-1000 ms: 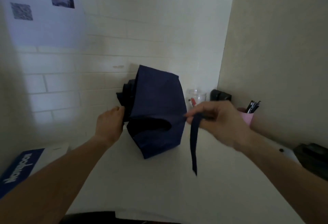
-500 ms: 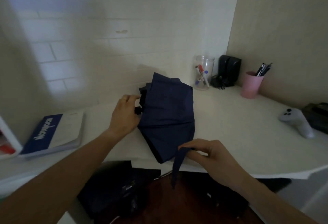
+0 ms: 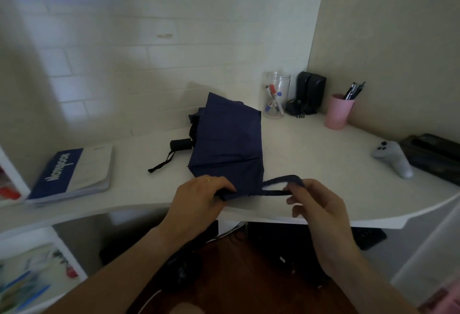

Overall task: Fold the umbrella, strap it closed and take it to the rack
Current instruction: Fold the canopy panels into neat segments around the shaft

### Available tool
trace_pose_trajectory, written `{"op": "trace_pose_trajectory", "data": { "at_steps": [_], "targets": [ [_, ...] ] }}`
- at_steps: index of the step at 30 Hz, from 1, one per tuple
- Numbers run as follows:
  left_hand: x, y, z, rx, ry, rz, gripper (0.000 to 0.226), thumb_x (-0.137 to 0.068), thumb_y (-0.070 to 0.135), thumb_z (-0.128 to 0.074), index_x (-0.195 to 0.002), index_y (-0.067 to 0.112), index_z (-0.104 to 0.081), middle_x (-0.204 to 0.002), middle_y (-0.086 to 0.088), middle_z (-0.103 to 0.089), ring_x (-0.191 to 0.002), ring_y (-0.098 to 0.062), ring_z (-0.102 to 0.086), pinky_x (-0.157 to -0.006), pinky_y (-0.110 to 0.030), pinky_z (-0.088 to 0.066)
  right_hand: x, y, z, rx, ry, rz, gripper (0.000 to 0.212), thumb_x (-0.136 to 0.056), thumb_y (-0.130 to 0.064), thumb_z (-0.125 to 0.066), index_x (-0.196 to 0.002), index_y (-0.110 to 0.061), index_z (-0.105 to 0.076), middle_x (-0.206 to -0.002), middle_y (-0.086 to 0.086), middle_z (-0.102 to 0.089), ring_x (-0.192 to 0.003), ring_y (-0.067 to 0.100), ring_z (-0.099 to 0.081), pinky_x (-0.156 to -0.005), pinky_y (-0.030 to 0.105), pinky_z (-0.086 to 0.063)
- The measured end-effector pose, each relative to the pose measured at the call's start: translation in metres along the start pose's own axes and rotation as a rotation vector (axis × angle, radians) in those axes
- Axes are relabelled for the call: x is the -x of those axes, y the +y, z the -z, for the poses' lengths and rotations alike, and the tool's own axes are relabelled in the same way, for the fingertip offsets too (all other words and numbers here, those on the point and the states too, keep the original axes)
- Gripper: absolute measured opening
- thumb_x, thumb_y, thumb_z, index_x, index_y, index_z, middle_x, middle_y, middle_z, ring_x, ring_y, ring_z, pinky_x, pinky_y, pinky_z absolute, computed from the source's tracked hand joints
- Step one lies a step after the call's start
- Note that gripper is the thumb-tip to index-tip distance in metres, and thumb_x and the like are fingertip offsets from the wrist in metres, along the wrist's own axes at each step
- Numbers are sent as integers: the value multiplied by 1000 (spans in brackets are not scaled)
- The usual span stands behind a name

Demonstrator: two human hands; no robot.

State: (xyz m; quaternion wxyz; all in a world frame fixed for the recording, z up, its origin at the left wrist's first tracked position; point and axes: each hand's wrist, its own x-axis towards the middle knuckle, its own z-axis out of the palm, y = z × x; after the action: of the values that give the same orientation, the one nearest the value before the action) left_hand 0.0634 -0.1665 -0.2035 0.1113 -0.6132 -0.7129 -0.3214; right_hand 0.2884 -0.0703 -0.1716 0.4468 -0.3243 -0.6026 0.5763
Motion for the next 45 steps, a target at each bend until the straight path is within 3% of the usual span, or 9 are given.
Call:
{"op": "trace_pose_trajectory", "data": {
  "at_steps": [4,9,16,20,25,30,35,40,45],
  "targets": [
    [10,5,-3,-4,33,-12,34,-74,9,-79,-101,31,-76,-105,14,-76,-96,-8,-66,-84,-28,-55,19,-10,17,-57,45,-39,10,-87,1,-70,-95,-4,-70,-89,13,-75,-84,26,-74,-75,29,-58],
    [24,16,-13,20,155,114,27,-78,10,-81,-97,28,-79,-95,7,-57,-86,-10,-54,-76,-28,-50,54,-5,26,-34,-26,-159,17,-77,16,-70,-84,1,-70,-83,19,-76,-85,34,-73,-85,46,-56],
    [45,24,-20,300,-10,420,32,-101,14,-58,-117,40,-68,-86,18,-73,-76,0,-71,-77,-23,-60,81,19,21,372,-445,-375,16,-74,-34,-84,-83,-22,-79,-85,-7,-79,-85,4,-73,-83,22,-50],
    [45,28,-18,722,-1,652,35,-99,-2,-53,-113,22,-74,-104,-1,-77,-88,-9,-77,-85,-24,-60,32,16,14,629,-186,145,15,-88,-18,-73,-94,-31,-75,-97,-16,-75,-92,-6,-65,-85,17,-54],
    [39,37,-5,928,81,829,11,-94,13,-71,-104,13,-75,-95,-7,-79,-77,-17,-78,-68,-19,-60,-36,32,-12,857,-458,448,48,-87,-20,-69,-133,-31,-59,-137,-13,-57,-123,6,-49,-106,25,-41],
    [49,20,7,940,71,898,12,-90,1,-73,-100,5,-77,-81,-9,-79,-68,-19,-77,-63,-19,-60,-35,63,-25,942,-457,706,27,-82,-24,-76,-108,-27,-75,-114,-10,-70,-105,15,-61,-90,31,-53],
    [54,3,20,593,12,732,3,-91,26,-75,-90,25,-77,-71,0,-76,-63,-12,-73,-67,-26,-61,-31,71,-37,834,-461,760,13,-82,-27,-74,-93,-28,-79,-100,-12,-71,-93,7,-60,-79,19,-49],
    [12,-39,21,-46,171,142,14,-92,40,-68,-100,29,-71,-95,11,-60,-88,-5,-56,-81,-18,-45,-54,28,-42,783,-597,590,20,-80,-36,-77,-100,-31,-77,-103,-15,-68,-92,3,-64,-79,16,-49],
    [-16,-75,10,-98,-45,-163,27,-98,43,-58,-111,24,-73,-110,7,-60,-98,-11,-58,-89,-29,-51,-135,-25,-73,680,-135,559,44,-78,-27,-81,-119,-25,-67,-115,-8,-64,-99,11,-61,-87,32,-54]
  ]
}}
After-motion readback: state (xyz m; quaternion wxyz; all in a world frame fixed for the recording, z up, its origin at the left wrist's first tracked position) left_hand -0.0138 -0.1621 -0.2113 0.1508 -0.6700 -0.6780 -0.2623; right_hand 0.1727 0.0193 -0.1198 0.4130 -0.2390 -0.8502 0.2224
